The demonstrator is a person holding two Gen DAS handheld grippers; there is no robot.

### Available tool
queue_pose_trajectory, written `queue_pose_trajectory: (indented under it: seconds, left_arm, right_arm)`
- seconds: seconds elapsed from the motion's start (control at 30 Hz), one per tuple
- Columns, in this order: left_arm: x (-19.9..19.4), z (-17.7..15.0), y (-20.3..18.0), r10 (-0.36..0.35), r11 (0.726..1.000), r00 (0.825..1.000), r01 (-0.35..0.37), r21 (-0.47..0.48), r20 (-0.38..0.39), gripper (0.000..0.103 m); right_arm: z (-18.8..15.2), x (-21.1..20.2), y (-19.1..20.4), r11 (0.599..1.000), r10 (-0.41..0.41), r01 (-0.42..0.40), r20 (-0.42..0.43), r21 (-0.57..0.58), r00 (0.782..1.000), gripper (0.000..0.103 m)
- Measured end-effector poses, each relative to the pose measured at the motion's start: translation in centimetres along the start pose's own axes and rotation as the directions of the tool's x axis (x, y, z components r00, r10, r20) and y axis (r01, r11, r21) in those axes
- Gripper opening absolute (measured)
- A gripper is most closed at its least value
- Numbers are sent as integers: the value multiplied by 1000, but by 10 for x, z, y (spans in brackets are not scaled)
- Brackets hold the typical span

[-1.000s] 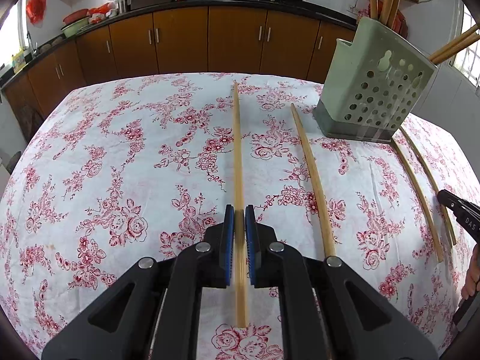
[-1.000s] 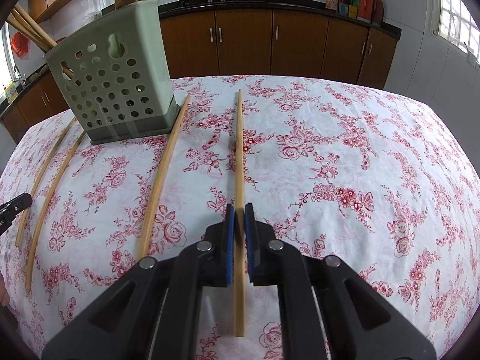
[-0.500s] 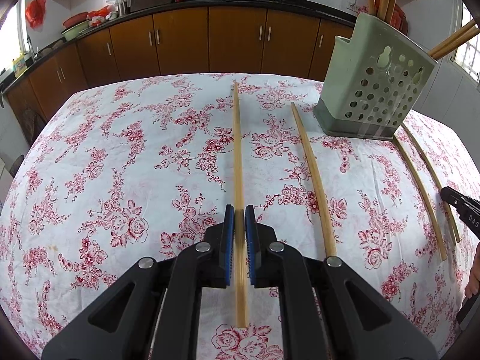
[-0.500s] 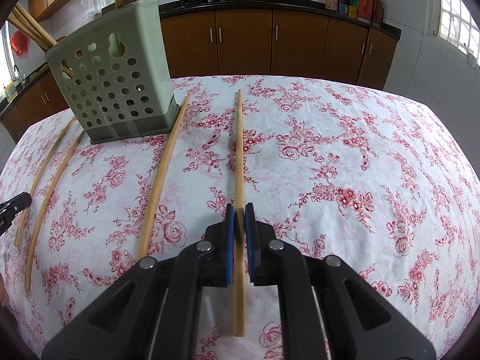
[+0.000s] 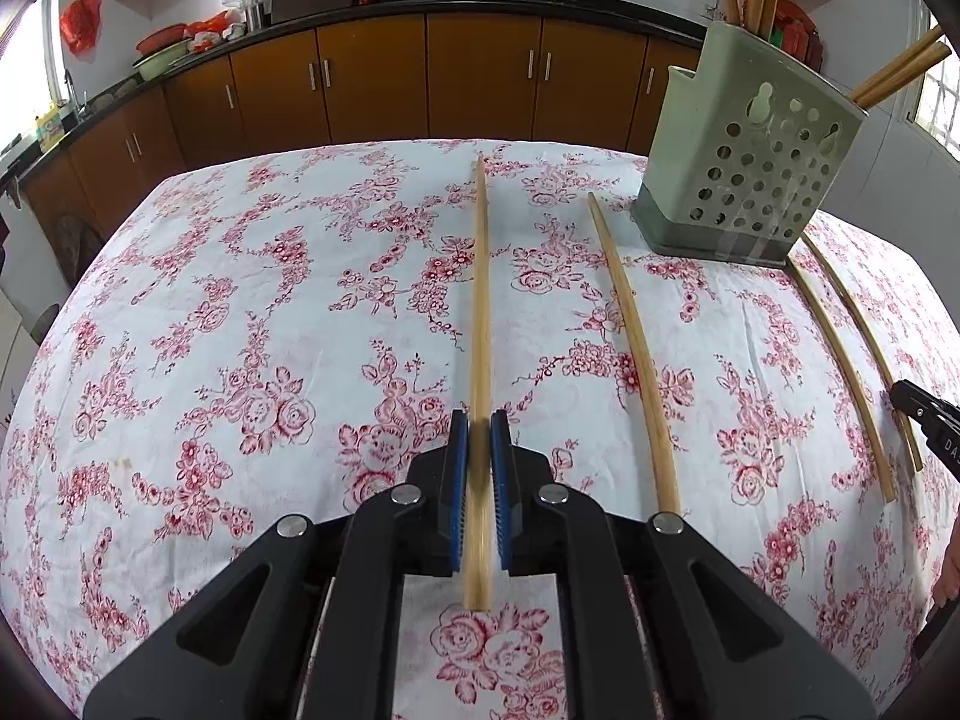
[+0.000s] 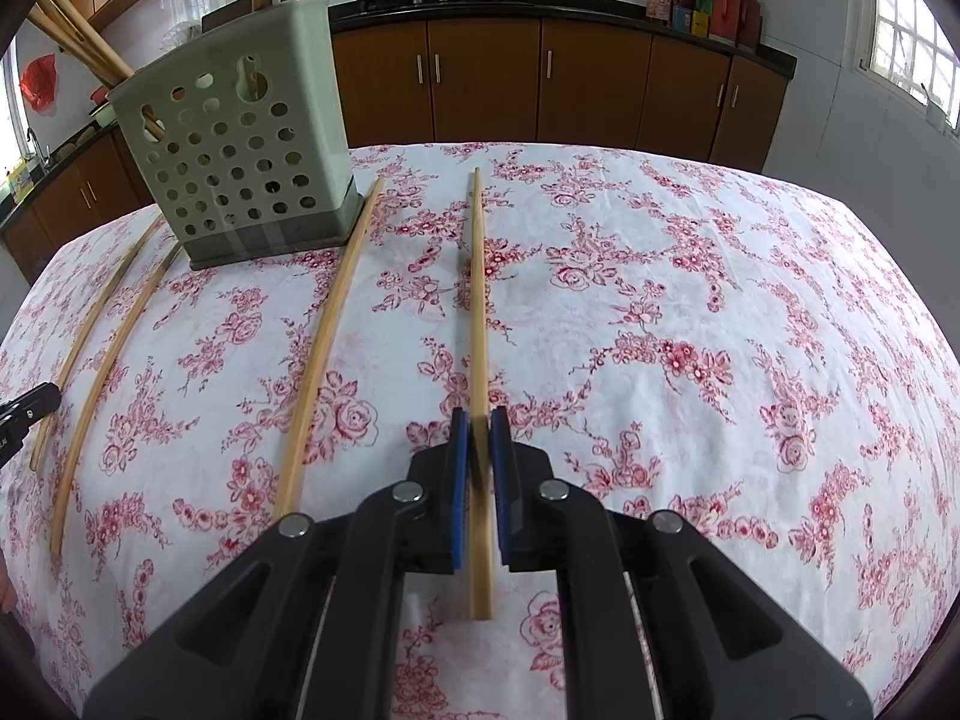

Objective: Organize utensils
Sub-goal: 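Lower the left tool onto a chopstick and grasp it while the right tool grasps another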

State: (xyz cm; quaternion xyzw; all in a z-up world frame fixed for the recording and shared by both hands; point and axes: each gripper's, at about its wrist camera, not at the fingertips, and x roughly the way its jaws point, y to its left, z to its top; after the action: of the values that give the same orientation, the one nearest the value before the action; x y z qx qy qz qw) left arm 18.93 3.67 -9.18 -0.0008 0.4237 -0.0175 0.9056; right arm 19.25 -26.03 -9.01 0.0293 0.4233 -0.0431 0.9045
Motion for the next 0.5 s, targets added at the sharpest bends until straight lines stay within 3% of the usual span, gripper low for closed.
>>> queue_pose_trajectory:
  seconds: [0.5]
  left_arm:
    - [-18,-7,7,-26,1000,1000,26,-7,2,8]
  right_arm:
    - [-7,-17,-6,1000,7,-7,16,4,1000,8]
